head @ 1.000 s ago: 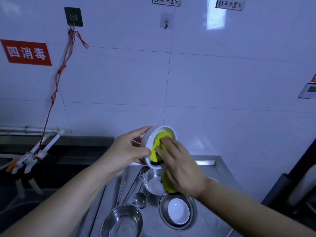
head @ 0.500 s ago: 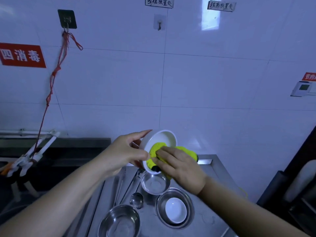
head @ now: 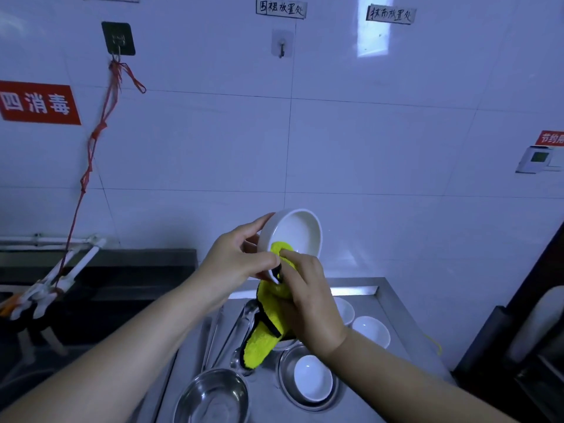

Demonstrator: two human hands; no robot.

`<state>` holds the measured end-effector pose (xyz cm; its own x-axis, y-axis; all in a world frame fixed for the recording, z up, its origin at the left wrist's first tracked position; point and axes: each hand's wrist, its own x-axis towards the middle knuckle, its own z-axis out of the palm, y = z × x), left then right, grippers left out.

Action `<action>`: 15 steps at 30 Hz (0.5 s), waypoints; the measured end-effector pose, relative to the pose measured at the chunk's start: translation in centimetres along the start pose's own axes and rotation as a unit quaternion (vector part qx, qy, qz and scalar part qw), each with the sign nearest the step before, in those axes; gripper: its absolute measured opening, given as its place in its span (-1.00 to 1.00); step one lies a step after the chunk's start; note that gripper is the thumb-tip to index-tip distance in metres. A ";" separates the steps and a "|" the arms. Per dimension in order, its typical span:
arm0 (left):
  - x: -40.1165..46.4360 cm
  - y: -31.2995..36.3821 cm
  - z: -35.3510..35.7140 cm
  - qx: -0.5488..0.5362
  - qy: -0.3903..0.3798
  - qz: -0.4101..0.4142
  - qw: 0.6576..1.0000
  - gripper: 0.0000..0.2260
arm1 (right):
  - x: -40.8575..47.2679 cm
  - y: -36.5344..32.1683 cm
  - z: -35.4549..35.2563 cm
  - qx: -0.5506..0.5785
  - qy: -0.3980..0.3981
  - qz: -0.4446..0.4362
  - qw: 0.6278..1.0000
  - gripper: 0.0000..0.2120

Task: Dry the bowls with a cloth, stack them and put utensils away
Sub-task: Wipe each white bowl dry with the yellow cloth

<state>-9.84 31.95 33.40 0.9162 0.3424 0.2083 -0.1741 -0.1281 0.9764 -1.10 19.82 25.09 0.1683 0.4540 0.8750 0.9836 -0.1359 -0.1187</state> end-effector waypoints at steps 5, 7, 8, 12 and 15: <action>0.7 1.1 -2.1 0.056 -0.112 -0.039 0.991 -0.46 | 0.8 5.3 -2.7 -0.137 -0.104 -0.297 0.939 -0.73; 1.0 1.1 -2.1 0.048 -0.098 -0.028 0.994 -0.48 | 1.3 5.6 -2.7 -0.141 -0.097 -0.290 0.942 -0.71; 1.2 0.8 -1.9 0.031 -0.072 -0.016 0.997 -0.45 | 1.5 5.2 -2.4 -0.138 -0.076 -0.247 0.956 -0.69; 0.8 -1.2 0.0 0.003 -0.029 0.056 0.998 -0.45 | 1.5 1.3 -1.1 -0.053 0.023 -0.033 0.998 -0.68; 0.5 -1.0 0.5 0.010 -0.020 0.074 0.997 -0.57 | 1.0 0.2 -0.6 -0.012 0.027 0.022 0.999 -0.68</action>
<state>-9.06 31.77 32.45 0.8951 0.2805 0.3466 -0.3010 -0.1934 0.9338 -0.74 19.69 26.22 0.2062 0.3985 0.8937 0.9735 -0.1756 -0.1463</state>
